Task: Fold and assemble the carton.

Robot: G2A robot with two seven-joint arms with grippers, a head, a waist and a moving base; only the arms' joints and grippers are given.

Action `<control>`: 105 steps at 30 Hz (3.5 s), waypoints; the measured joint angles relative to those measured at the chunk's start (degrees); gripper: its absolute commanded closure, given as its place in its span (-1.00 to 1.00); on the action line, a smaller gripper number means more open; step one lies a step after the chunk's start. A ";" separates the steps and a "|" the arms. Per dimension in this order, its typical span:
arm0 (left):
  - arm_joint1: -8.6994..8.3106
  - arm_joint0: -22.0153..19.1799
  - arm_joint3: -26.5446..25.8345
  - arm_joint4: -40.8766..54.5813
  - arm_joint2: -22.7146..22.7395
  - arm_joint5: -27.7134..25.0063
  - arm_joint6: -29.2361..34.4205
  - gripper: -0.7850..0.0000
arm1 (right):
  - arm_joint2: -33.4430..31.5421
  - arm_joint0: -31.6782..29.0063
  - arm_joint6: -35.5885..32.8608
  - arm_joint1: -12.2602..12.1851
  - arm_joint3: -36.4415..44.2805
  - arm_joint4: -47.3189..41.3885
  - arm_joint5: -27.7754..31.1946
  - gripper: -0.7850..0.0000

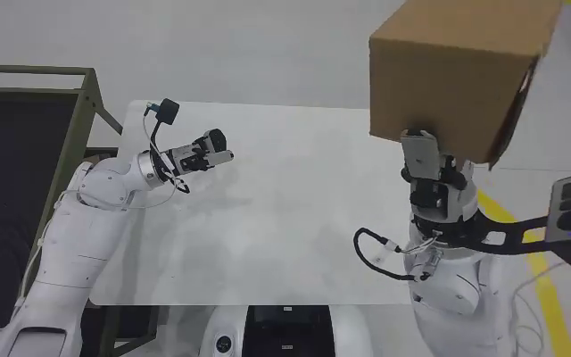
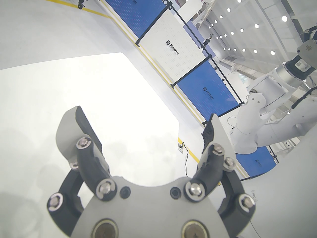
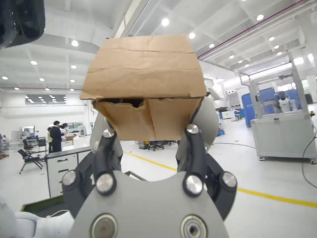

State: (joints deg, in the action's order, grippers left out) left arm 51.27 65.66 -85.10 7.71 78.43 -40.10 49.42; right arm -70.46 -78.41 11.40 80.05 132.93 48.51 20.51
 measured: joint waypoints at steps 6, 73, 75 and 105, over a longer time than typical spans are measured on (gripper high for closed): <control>0.00 0.00 0.00 0.00 0.00 0.00 0.00 -1.00 | -1.26 1.12 -1.51 -0.09 -0.90 -3.25 0.74 1.00; 0.00 0.00 0.00 0.00 0.00 0.00 0.00 -1.00 | 6.87 -11.13 -18.40 -5.48 -13.99 24.37 34.10 1.00; 0.00 0.00 0.00 0.00 0.00 0.00 0.00 -1.00 | 6.94 -11.07 -18.06 -5.47 -14.18 24.50 33.90 1.00; 0.00 0.00 0.00 0.00 0.00 0.00 0.00 -1.00 | 15.54 -1.22 -5.44 -6.41 -41.18 46.15 30.04 1.00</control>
State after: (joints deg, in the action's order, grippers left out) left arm 51.27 65.66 -85.10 7.71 78.43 -40.10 49.42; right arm -54.92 -79.63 5.95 73.64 91.75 94.66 50.56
